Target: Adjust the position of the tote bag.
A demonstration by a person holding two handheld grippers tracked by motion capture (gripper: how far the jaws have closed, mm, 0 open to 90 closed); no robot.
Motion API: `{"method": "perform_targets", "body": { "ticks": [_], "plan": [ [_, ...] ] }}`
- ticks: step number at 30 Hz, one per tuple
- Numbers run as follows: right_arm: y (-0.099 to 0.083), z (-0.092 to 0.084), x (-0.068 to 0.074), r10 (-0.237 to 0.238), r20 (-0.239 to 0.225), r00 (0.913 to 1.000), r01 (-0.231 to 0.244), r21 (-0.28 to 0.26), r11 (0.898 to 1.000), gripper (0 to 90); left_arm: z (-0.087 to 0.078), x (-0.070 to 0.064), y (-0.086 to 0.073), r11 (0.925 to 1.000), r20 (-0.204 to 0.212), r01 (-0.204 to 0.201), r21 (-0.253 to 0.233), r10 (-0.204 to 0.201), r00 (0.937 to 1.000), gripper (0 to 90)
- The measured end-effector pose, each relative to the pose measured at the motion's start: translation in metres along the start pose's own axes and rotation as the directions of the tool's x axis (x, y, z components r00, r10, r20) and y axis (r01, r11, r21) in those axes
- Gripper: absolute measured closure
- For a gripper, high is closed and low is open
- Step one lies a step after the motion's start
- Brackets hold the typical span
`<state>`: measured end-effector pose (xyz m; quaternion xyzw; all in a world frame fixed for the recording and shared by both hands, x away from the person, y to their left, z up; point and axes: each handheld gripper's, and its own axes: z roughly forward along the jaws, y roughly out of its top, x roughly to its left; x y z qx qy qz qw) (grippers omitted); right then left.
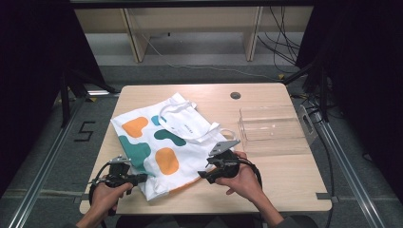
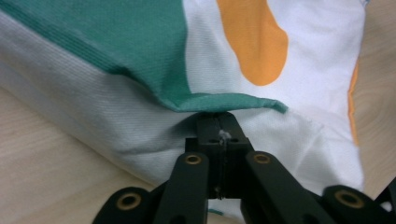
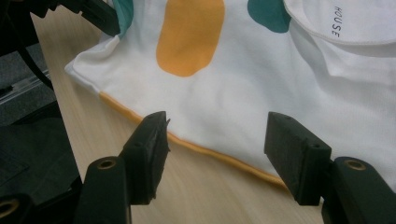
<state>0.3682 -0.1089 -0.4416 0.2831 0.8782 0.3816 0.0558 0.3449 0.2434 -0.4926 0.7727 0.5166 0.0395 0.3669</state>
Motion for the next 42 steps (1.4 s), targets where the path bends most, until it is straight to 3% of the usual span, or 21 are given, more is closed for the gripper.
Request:
{"method": "perform_targets", "body": {
  "ticks": [4,8,10,12,16,18,19,21,23,26,28,29,30,32,34,36,37,39,40,41,42],
  "plan": [
    [0.000,-0.001,-0.002,-0.005,0.014,0.9999,0.005,0.006,1.000,40.9,0.001,0.002,0.001,0.9980,-0.011,-0.054,0.033,0.055,0.9984,90.0],
    [0.000,-0.003,-0.002,-0.005,0.012,0.9999,0.005,0.005,1.000,41.3,0.001,0.010,0.003,0.9969,-0.008,-0.072,0.033,0.072,0.9974,90.0],
    [-0.001,-0.001,-0.001,0.013,0.011,0.9999,-0.013,-0.021,1.000,41.3,-0.001,0.019,0.004,0.9963,-0.028,-0.076,0.039,0.077,0.9966,90.0],
    [0.000,-0.003,-0.004,0.000,0.013,0.9999,0.000,0.001,1.000,41.2,-0.003,0.026,0.005,0.9964,-0.049,-0.076,0.037,0.078,0.9958,90.0],
    [-0.001,-0.005,-0.007,0.018,0.028,0.9995,-0.017,-0.025,1.000,41.2,-0.011,0.050,0.010,0.9944,-0.124,-0.088,0.057,0.095,0.9877,90.0],
    [-0.002,-0.005,-0.009,0.020,0.046,0.9987,-0.018,-0.042,0.999,41.2,-0.011,0.062,0.014,0.9977,-0.163,-0.067,0.010,0.068,0.9842,90.0],
    [-0.002,-0.007,-0.010,0.021,0.051,0.9985,-0.019,-0.039,0.999,41.2,-0.013,0.068,0.017,0.9979,-0.195,-0.063,0.014,0.064,0.9788,90.0],
    [-0.002,-0.010,-0.014,0.014,0.063,0.9979,-0.013,-0.022,1.000,41.2,-0.016,0.074,0.021,0.9980,-0.195,-0.063,0.005,0.062,0.9788,89.9],
    [-0.003,-0.009,-0.015,0.023,0.091,0.9956,-0.019,-0.037,0.999,41.3,-0.022,0.071,0.022,0.9976,-0.184,-0.069,-0.007,0.067,0.9807,89.5],
    [-0.004,-0.013,-0.020,0.026,0.130,0.9911,-0.025,-0.007,1.000,41.2,-0.033,0.057,0.021,0.9968,-0.173,-0.078,-0.018,0.073,0.9822,74.5],
    [-0.007,-0.011,-0.023,0.038,0.156,0.9871,-0.034,-0.030,0.999,40.7,-0.040,0.049,0.020,0.9974,-0.136,-0.044,-0.057,0.035,0.9901,64.0],
    [-0.007,-0.014,-0.027,0.021,0.169,0.9854,-0.024,0.014,1.000,40.5,-0.044,0.044,0.018,0.9969,-0.116,-0.020,-0.076,0.011,0.9932,58.0],
    [-0.008,-0.012,-0.029,0.019,0.191,0.9815,-0.018,-0.006,1.000,40.3,-0.045,0.037,0.016,0.9936,-0.100,0.013,-0.112,-0.024,0.9947,52.3],
    [-0.009,-0.015,-0.032,0.030,0.191,0.9811,-0.036,0.025,0.999,40.1,-0.046,0.030,0.012,0.9975,-0.094,0.006,-0.070,-0.013,0.9955,42.0],
    [-0.010,-0.012,-0.034,0.036,0.198,0.9795,-0.037,0.002,0.999,40.1,-0.040,0.023,0.009,0.9996,-0.098,-0.011,-0.025,0.008,0.9951,36.9],
    [-0.010,-0.013,-0.034,0.033,0.195,0.9803,-0.039,0.028,0.999,40.0,-0.030,0.018,0.009,0.9990,-0.130,-0.044,0.003,0.044,0.9905,37.8],
    [-0.010,-0.009,-0.036,0.004,0.195,0.9808,-0.005,0.008,1.000,40.0,-0.027,0.018,0.010,0.9975,-0.148,-0.069,0.014,0.070,0.9866,46.1],
    [-0.009,-0.010,-0.034,0.030,0.183,0.9825,-0.038,0.037,0.999,40.0,-0.019,0.019,0.012,0.9937,-0.170,-0.111,0.014,0.112,0.9792,60.8],
    [-0.010,-0.008,-0.034,0.023,0.207,0.9780,-0.028,0.018,0.999,40.1,-0.020,0.021,0.013,0.9903,-0.157,-0.134,0.036,0.138,0.9778,72.9],
    [-0.009,-0.011,-0.035,0.022,0.195,0.9806,-0.032,0.048,0.998,40.3,-0.021,0.022,0.013,0.9863,-0.165,-0.159,0.042,0.164,0.9725,84.4],
    [-0.010,-0.009,-0.036,0.025,0.209,0.9775,-0.036,0.046,0.998,40.4,-0.021,0.023,0.013,0.9835,-0.166,-0.174,0.051,0.180,0.9696,86.1]
  ]
}}
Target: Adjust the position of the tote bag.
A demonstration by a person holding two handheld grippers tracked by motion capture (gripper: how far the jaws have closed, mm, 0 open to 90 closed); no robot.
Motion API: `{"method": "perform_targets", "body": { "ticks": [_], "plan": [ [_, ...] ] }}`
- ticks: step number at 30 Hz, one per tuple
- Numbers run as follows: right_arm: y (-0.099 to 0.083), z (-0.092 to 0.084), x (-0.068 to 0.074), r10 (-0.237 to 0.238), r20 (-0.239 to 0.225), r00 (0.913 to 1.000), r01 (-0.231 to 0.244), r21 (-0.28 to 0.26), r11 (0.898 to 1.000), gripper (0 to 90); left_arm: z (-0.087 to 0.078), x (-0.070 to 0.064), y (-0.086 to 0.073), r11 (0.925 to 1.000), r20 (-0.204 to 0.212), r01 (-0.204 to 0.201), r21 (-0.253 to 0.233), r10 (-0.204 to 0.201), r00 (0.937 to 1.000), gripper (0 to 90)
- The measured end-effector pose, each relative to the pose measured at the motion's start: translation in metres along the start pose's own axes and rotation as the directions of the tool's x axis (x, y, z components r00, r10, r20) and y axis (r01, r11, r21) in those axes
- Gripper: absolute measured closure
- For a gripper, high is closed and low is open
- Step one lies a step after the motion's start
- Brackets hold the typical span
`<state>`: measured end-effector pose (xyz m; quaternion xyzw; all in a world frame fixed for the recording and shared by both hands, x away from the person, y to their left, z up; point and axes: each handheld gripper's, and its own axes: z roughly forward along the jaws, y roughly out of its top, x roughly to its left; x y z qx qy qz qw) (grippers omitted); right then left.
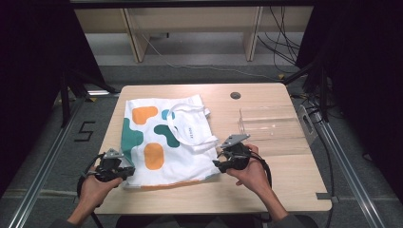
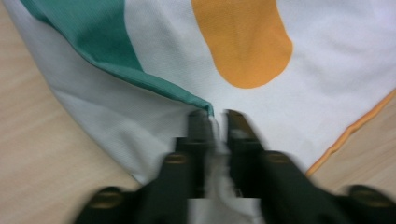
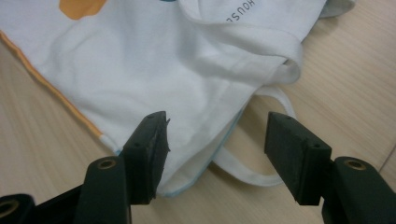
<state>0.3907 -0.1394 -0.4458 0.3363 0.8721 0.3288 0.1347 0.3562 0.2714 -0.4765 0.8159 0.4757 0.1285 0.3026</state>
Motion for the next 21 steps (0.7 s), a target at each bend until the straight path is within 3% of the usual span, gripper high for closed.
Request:
{"method": "perform_targets", "body": {
  "ticks": [2,3,5,7,9,10,12,13,15,17,18,19,21],
  "plan": [
    [0.000,0.004,-0.005,0.006,0.021,0.9998,-0.006,-0.017,1.000,40.4,-0.002,0.005,-0.001,1.0000,0.001,-0.002,-0.001,0.002,1.0000,86.8],
    [0.000,0.003,-0.008,0.015,0.019,0.9997,-0.015,0.006,1.000,40.4,-0.001,0.007,-0.003,0.9997,-0.006,-0.005,-0.022,0.005,1.0000,86.9],
    [0.001,0.010,-0.013,0.029,0.037,0.9989,-0.028,-0.020,0.999,40.0,-0.005,0.015,-0.001,0.9992,-0.025,-0.034,0.022,0.034,0.9991,87.0],
    [0.004,0.014,-0.015,0.051,0.018,0.9986,-0.051,0.015,0.999,40.0,-0.005,0.020,-0.001,0.9988,-0.055,-0.039,0.030,0.041,0.9976,87.0],
    [0.006,0.021,-0.017,0.043,-0.008,0.9991,-0.042,0.033,0.999,40.0,-0.005,0.026,0.000,0.9982,-0.061,-0.045,0.041,0.047,0.9970,86.9],
    [0.007,0.027,-0.016,0.051,-0.021,0.9985,-0.050,0.024,0.998,40.6,-0.003,0.030,0.000,0.9988,-0.061,-0.035,0.035,0.037,0.9974,86.9],
    [0.010,0.033,-0.017,0.056,-0.068,0.9961,-0.051,0.073,0.996,42.1,-0.001,0.034,0.000,0.9994,-0.063,-0.021,0.029,0.023,0.9977,86.9],
    [0.010,0.038,-0.017,0.046,-0.091,0.9948,-0.037,0.100,0.994,44.7,-0.002,0.038,0.001,0.9985,-0.071,-0.037,0.040,0.040,0.9966,86.9],
    [0.009,0.044,-0.016,0.014,-0.110,0.9938,0.002,0.148,0.989,49.8,0.000,0.042,0.002,0.9991,-0.079,-0.025,0.033,0.027,0.9965,86.8],
    [0.008,0.045,-0.015,-0.029,-0.132,0.9909,0.052,0.176,0.983,69.3,0.002,0.047,0.004,0.9992,-0.087,-0.021,0.034,0.024,0.9959,86.8],
    [0.007,0.044,-0.014,-0.041,-0.142,0.9891,0.067,0.184,0.981,73.2,0.004,0.050,0.005,0.9991,-0.083,-0.021,0.038,0.024,0.9963,86.8],
    [0.007,0.043,-0.013,-0.071,-0.145,0.9870,0.096,0.179,0.979,77.8,0.007,0.051,0.006,0.9999,-0.097,-0.009,0.010,0.010,0.9952,86.8],
    [0.008,0.041,-0.006,-0.106,-0.152,0.9827,0.134,0.184,0.974,84.0,0.009,0.060,0.010,0.9989,-0.099,-0.021,0.043,0.025,0.9947,86.8]
  ]
}}
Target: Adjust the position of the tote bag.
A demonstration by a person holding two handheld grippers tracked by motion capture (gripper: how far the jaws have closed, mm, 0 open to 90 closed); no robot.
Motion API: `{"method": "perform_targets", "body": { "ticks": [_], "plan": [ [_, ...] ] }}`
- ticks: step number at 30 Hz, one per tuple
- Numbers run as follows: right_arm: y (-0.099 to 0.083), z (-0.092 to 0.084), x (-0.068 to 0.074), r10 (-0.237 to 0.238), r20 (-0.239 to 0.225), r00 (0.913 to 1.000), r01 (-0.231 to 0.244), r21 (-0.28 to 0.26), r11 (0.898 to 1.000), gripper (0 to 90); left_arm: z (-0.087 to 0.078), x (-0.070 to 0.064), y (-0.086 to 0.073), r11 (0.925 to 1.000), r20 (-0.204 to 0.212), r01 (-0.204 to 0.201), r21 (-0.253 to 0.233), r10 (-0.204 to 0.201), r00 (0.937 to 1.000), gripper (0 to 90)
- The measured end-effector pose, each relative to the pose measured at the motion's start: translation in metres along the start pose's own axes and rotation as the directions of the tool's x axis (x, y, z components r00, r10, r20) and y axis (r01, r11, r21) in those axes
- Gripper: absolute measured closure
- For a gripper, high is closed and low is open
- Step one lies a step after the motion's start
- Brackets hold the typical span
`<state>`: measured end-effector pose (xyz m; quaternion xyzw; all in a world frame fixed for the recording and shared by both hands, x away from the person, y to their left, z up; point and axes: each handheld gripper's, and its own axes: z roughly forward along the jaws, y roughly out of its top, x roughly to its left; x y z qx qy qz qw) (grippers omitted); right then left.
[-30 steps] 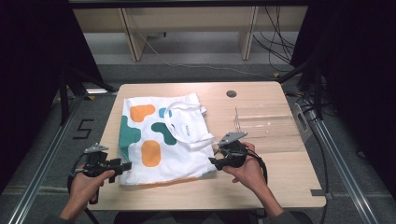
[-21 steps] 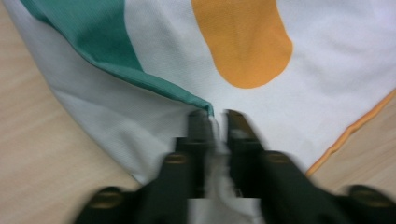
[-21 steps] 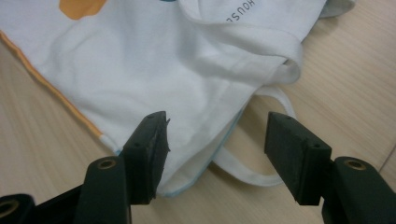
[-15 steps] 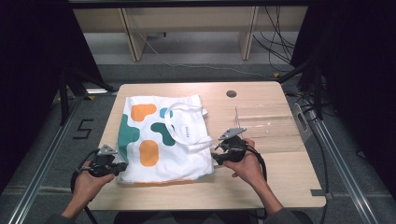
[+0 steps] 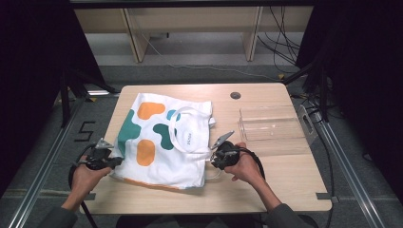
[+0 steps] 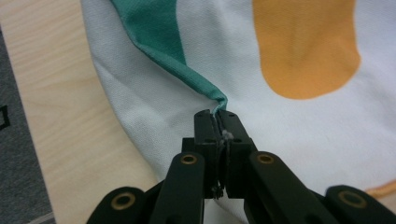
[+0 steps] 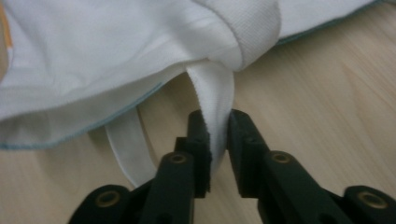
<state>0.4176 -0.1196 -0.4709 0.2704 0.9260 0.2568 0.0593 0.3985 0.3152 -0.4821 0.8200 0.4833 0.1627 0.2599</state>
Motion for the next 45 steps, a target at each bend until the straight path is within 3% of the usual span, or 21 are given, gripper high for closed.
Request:
{"method": "perform_targets", "body": {
  "ticks": [3,5,8,9,12,14,17,20,23,24,26,27,29,31,32,34,35,38,42,43,45],
  "plan": [
    [0.003,0.001,0.020,-0.092,-0.013,0.9957,0.092,0.024,0.995,85.6,0.007,0.013,0.008,0.9999,-0.017,0.005,-0.014,-0.006,0.9998,86.9],
    [0.004,0.002,0.038,-0.150,-0.033,0.9882,0.151,0.027,0.988,85.6,0.014,0.020,0.012,0.9993,-0.034,0.025,-0.029,-0.026,0.9991,87.0],
    [0.007,0.003,0.067,-0.196,-0.068,0.9782,0.198,0.016,0.980,85.6,0.024,0.032,0.022,0.9988,-0.050,0.021,-0.044,-0.023,0.9985,86.9],
    [0.009,0.004,0.075,-0.210,-0.075,0.9748,0.212,0.016,0.977,85.6,0.028,0.033,0.026,0.9970,-0.059,0.041,-0.066,-0.045,0.9972,86.9],
    [0.016,0.010,0.094,-0.246,-0.100,0.9641,0.247,0.000,0.969,85.2,0.038,0.044,0.039,0.9983,-0.079,0.007,-0.058,-0.012,0.9968,86.9],
    [0.019,0.015,0.105,-0.230,-0.122,0.9655,0.231,-0.007,0.973,84.4,0.046,0.050,0.048,0.9969,-0.068,0.024,-0.075,-0.029,0.9972,87.0],
    [0.023,0.020,0.114,-0.238,-0.128,0.9627,0.238,-0.012,0.971,83.9,0.056,0.056,0.060,0.9968,-0.055,0.008,-0.080,-0.012,0.9984,86.8],
    [0.030,0.028,0.122,-0.243,-0.143,0.9593,0.243,-0.017,0.970,83.3,0.055,0.055,0.061,0.9960,-0.066,0.017,-0.087,-0.023,0.9976,83.7],
    [0.035,0.034,0.129,-0.254,-0.151,0.9555,0.254,-0.017,0.967,82.0,0.046,0.052,0.059,0.9885,-0.058,0.066,-0.136,-0.075,0.9955,66.1],
    [0.036,0.035,0.130,-0.251,-0.157,0.9551,0.251,-0.019,0.968,82.0,0.036,0.050,0.059,0.9893,-0.053,0.079,-0.122,-0.086,0.9949,59.1],
    [0.037,0.037,0.130,-0.254,-0.165,0.9529,0.254,-0.026,0.967,81.9,0.013,0.036,0.058,0.9846,-0.078,0.080,-0.156,-0.093,0.9927,47.4],
    [0.038,0.037,0.129,-0.260,-0.165,0.9516,0.258,-0.031,0.966,81.9,0.004,0.029,0.057,0.9833,-0.067,0.072,-0.167,-0.084,0.9942,44.5],
    [0.038,0.038,0.130,-0.247,-0.179,0.9523,0.245,-0.031,0.969,82.2,-0.017,0.007,0.053,0.9800,-0.005,0.066,-0.188,-0.068,0.9977,40.5],
    [0.041,0.041,0.127,-0.264,-0.176,0.9484,0.258,-0.052,0.965,83.5,-0.032,-0.015,0.044,0.9841,0.039,0.004,-0.178,0.003,0.9992,38.1],
    [0.043,0.043,0.128,-0.238,-0.181,0.9541,0.233,-0.051,0.971,83.6,-0.038,-0.023,0.038,0.9862,0.044,-0.034,-0.162,0.041,0.9982,38.6],
    [0.050,0.052,0.129,-0.238,-0.190,0.9525,0.229,-0.067,0.971,83.1,-0.043,-0.036,0.027,0.9910,0.080,-0.058,-0.120,0.068,0.9944,39.0],
    [0.051,0.053,0.132,-0.222,-0.193,0.9558,0.214,-0.060,0.975,82.7,-0.044,-0.042,0.020,0.9927,0.116,-0.054,-0.108,0.066,0.9911,38.3],
    [0.053,0.055,0.135,-0.228,-0.206,0.9516,0.218,-0.071,0.973,77.8,-0.050,-0.061,0.006,0.9939,0.160,-0.052,-0.098,0.067,0.9848,36.1],
    [0.052,0.044,0.133,-0.199,-0.222,0.9545,0.187,-0.072,0.980,64.4,-0.066,-0.093,0.000,0.9860,0.209,-0.069,-0.152,0.101,0.9727,32.8],
    [0.050,0.039,0.132,-0.184,-0.219,0.9581,0.172,-0.074,0.982,61.8,-0.068,-0.101,-0.002,0.9844,0.204,-0.083,-0.155,0.114,0.9723,32.2],
    [0.045,0.025,0.128,-0.165,-0.211,0.9635,0.149,-0.089,0.985,58.2,-0.069,-0.117,-0.007,0.9812,0.209,-0.141,-0.132,0.166,0.9636,30.9]
  ]
}}
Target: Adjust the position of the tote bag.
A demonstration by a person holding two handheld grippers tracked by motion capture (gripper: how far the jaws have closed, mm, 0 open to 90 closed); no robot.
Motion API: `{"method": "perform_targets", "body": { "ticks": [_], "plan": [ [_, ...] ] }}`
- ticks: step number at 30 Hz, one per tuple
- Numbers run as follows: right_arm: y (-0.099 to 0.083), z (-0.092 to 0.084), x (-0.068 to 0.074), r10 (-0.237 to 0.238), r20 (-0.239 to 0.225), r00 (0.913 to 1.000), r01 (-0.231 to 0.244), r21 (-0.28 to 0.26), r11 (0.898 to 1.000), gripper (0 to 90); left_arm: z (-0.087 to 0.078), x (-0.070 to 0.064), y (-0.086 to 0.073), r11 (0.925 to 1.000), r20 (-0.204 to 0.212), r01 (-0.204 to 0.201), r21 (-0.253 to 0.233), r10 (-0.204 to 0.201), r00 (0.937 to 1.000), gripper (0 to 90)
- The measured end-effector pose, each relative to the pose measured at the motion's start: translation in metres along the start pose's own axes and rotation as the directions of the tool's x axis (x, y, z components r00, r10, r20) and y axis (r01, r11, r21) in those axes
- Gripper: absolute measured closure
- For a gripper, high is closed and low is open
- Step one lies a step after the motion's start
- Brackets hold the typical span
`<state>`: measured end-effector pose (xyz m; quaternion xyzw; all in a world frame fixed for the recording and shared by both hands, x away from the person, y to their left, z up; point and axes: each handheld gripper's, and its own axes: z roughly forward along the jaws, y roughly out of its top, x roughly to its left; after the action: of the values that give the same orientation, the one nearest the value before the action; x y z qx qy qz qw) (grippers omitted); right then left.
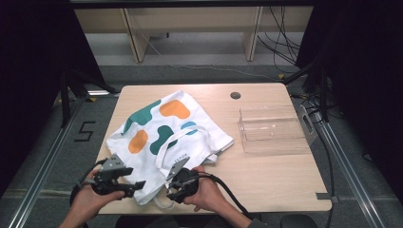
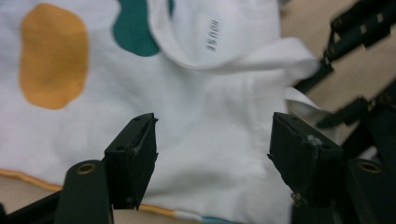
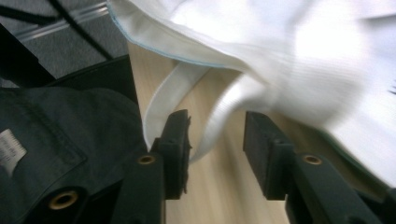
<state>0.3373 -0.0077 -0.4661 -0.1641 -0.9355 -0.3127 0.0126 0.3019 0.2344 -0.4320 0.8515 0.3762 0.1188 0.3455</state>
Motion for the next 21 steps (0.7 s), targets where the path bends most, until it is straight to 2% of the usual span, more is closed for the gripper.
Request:
{"method": "perform_targets", "body": {
  "ticks": [2,4,5,7,8,9,10,11,12,13,14,15,16,17,19,21],
  "plan": [
    [-0.005,-0.018,-0.004,0.024,0.018,0.9996,-0.023,-0.039,0.999,57.0,0.004,-0.013,-0.004,0.9994,0.000,-0.032,0.014,0.032,0.9995,30.1],
    [-0.012,-0.038,-0.014,0.052,0.067,0.9964,-0.045,-0.095,0.994,56.2,0.010,-0.023,-0.009,0.9964,0.016,-0.080,0.028,0.080,0.9967,30.9],
    [-0.016,-0.046,-0.018,0.075,0.087,0.9934,-0.066,-0.107,0.992,55.8,0.013,-0.026,-0.010,0.9965,0.018,-0.078,0.030,0.078,0.9968,31.3],
    [-0.026,-0.059,-0.029,0.119,0.112,0.9866,-0.102,-0.148,0.984,55.3,0.022,-0.034,-0.014,0.9926,0.001,-0.102,0.067,0.102,0.9948,31.3],
    [-0.032,-0.064,-0.034,0.147,0.113,0.9826,-0.129,-0.151,0.980,54.9,0.026,-0.035,-0.015,0.9897,-0.014,-0.117,0.083,0.119,0.9928,31.7],
    [-0.037,-0.069,-0.039,0.156,0.121,0.9803,-0.136,-0.163,0.977,55.0,0.029,-0.034,-0.015,0.9874,-0.033,-0.129,0.091,0.133,0.9906,33.4],
    [-0.042,-0.071,-0.042,0.180,0.131,0.9749,-0.156,-0.179,0.972,55.0,0.031,-0.032,-0.015,0.9808,-0.043,-0.158,0.114,0.164,0.9856,37.1],
    [-0.045,-0.074,-0.044,0.195,0.139,0.9708,-0.170,-0.177,0.970,54.9,0.033,-0.029,-0.016,0.9635,-0.060,-0.241,0.117,0.249,0.9667,43.3],
    [-0.049,-0.078,-0.048,0.188,0.155,0.9700,-0.161,-0.171,0.972,55.0,0.034,-0.026,-0.017,0.9550,-0.050,-0.267,0.129,0.275,0.9602,51.3],
    [-0.052,-0.078,-0.049,0.208,0.149,0.9667,-0.178,-0.191,0.965,55.0,0.034,-0.023,-0.019,0.9638,-0.009,-0.236,0.124,0.239,0.9710,54.2],
    [-0.053,-0.080,-0.051,0.197,0.162,0.9670,-0.165,-0.191,0.968,54.9,0.034,-0.021,-0.020,0.9681,0.008,-0.220,0.119,0.221,0.9753,62.4],
    [-0.054,-0.082,-0.052,0.197,0.168,0.9661,-0.164,-0.188,0.968,55.0,0.032,-0.018,-0.020,0.9630,-0.004,-0.243,0.117,0.245,0.9696,67.5],
    [-0.056,-0.083,-0.051,0.219,0.166,0.9615,-0.185,-0.202,0.962,55.0,0.031,-0.018,-0.020,0.9603,-0.020,-0.248,0.127,0.253,0.9673,73.2],
    [-0.056,-0.085,-0.052,0.212,0.165,0.9634,-0.180,-0.186,0.966,55.0,0.029,-0.017,-0.020,0.9562,-0.020,-0.262,0.131,0.266,0.9636,76.5],
    [-0.057,-0.085,-0.052,0.218,0.168,0.9613,-0.188,-0.179,0.966,55.0,0.027,-0.014,-0.022,0.9586,0.000,-0.254,0.130,0.256,0.9667,81.6],
    [-0.058,-0.084,-0.053,0.211,0.170,0.9626,-0.180,-0.180,0.967,55.0,0.024,-0.004,-0.023,0.9593,0.047,-0.250,0.131,0.246,0.9681,85.0]
  ]
}}
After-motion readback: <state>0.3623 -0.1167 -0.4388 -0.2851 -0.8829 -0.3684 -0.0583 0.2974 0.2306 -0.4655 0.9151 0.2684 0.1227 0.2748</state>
